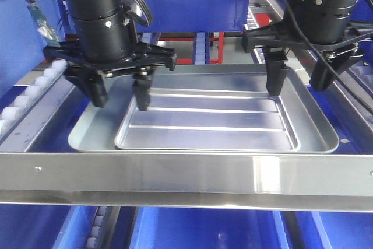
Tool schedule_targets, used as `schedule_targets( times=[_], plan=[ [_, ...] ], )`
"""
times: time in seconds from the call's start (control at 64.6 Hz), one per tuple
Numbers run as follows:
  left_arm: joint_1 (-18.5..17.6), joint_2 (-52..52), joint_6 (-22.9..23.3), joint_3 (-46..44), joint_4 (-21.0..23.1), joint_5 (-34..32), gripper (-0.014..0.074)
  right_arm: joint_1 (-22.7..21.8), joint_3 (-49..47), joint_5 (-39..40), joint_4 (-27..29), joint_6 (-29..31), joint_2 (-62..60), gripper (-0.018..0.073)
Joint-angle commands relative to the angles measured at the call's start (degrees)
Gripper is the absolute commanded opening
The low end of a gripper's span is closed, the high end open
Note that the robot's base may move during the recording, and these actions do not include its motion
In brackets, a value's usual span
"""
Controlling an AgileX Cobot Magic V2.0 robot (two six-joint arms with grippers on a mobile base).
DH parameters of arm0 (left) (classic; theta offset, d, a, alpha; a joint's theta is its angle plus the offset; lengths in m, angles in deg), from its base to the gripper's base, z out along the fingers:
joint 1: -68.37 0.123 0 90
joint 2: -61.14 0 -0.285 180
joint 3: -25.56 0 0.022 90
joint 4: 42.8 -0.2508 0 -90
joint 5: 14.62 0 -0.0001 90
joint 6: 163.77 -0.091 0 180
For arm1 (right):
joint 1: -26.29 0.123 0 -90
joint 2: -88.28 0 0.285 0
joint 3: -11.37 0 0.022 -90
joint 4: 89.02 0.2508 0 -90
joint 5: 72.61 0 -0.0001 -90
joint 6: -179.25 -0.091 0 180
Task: Grab silver tray and stack on right shelf
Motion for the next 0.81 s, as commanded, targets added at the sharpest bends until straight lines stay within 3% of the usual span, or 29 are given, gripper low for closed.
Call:
schedule_targets(
  times=[0.0,0.201,0.31,0.496,0.619,0.697,0.79],
  plan=[
    [0.1,3.0,0.0,-1.7,-0.7,-1.0,0.0508,-0.3,-2.1,1.6,-1.5,0.6,-3.1,0.0529],
    [0.1,3.5,0.0,-1.7,-0.8,0.6,0.0494,-0.3,-2.2,1.6,-1.4,0.6,-4.7,0.0524],
    [0.1,5.5,-0.1,-1.7,-1.1,2.6,0.0449,-0.3,-2.2,1.0,-1.3,0.6,-7.0,0.0451],
    [-0.3,12.6,-6.4,-1.6,-1.1,4.9,0.0256,-0.3,-2.0,-1.8,-1.3,1.0,-11.7,0.0201],
    [-0.4,19.0,-7.8,1.8,-1.7,2.8,0.0037,-0.2,-0.8,-5.1,-1.3,2.3,-14.9,0.0040],
    [-0.4,23.3,-7.8,7.4,-1.7,-0.7,-0.0106,-0.2,1.7,-4.7,-1.3,2.8,-17.2,0.0056],
    [-0.4,28.7,-7.9,16.0,-1.7,-6.4,-0.0090,-0.2,6.4,-2.2,-1.3,3.1,-20.3,0.0056]
  ],
)
